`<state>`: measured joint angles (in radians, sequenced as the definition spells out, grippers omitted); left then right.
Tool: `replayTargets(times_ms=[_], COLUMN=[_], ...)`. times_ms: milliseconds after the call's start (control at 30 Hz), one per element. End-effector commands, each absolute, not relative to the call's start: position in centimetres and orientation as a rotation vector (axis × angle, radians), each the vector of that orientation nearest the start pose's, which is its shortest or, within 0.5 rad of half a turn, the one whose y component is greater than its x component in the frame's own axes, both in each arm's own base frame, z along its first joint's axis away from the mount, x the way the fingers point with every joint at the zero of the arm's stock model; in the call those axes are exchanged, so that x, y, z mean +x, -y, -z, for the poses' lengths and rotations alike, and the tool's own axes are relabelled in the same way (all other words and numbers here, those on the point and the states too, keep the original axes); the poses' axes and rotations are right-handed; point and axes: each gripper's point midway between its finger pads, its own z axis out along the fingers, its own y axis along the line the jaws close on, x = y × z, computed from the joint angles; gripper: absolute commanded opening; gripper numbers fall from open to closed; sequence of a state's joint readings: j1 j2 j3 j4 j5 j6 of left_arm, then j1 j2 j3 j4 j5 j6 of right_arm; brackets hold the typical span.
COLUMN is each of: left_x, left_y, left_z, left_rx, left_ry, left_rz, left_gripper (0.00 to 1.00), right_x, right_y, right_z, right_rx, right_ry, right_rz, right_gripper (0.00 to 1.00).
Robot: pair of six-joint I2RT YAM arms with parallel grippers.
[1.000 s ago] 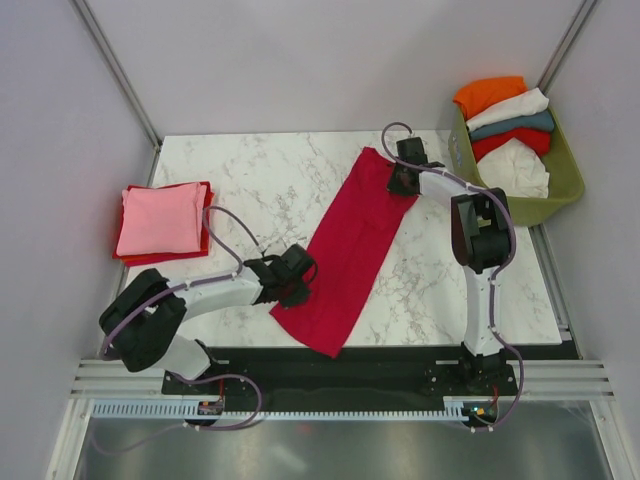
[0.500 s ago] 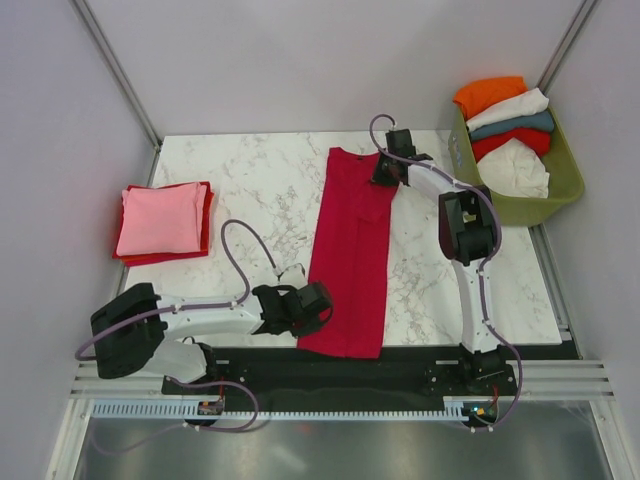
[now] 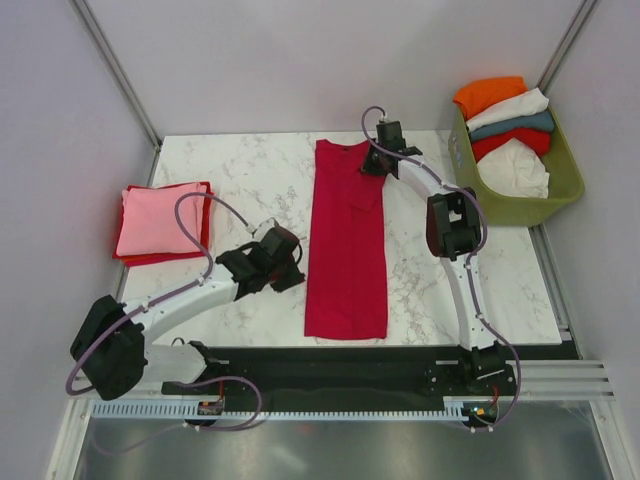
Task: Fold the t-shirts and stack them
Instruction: Fold the tshirt
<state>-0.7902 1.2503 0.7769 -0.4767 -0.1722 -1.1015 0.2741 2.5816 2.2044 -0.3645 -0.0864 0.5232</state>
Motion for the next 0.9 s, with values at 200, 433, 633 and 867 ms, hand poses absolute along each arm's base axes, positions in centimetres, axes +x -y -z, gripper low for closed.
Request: replayTargets(times_ms=[200,433,633,867], left_x=[27.1,27.2,25.3,22.0], left_y=[22.1,21.6,20.7,21.3], left_z=[-11.9,-13.2,-10.8,-8.3], left_rx=[-0.295,-0.197,-0.197,-0.14], left_ry=[-2.449,-2.409,-2.43,-2.463], left_rz=[0.517,0.502,0.513,0.62], left_gripper=[0.09,0.09,0.08,0.12], right_x=[62.3,58.4,49.1,34.9], right_y=[-21.6,-22.8,-21.0,-19.0], right_z=[-4.9,-13.1,-15.0,-8.2], right_rx=[0.199,0.056,0.062,0.071], right_ry=[-2.331,-2.203,-2.152,-2.365], right_rz=[-0.502,-0.642,-0.629,-0.592], right_gripper=[0.27,0.27,0.34,0.35])
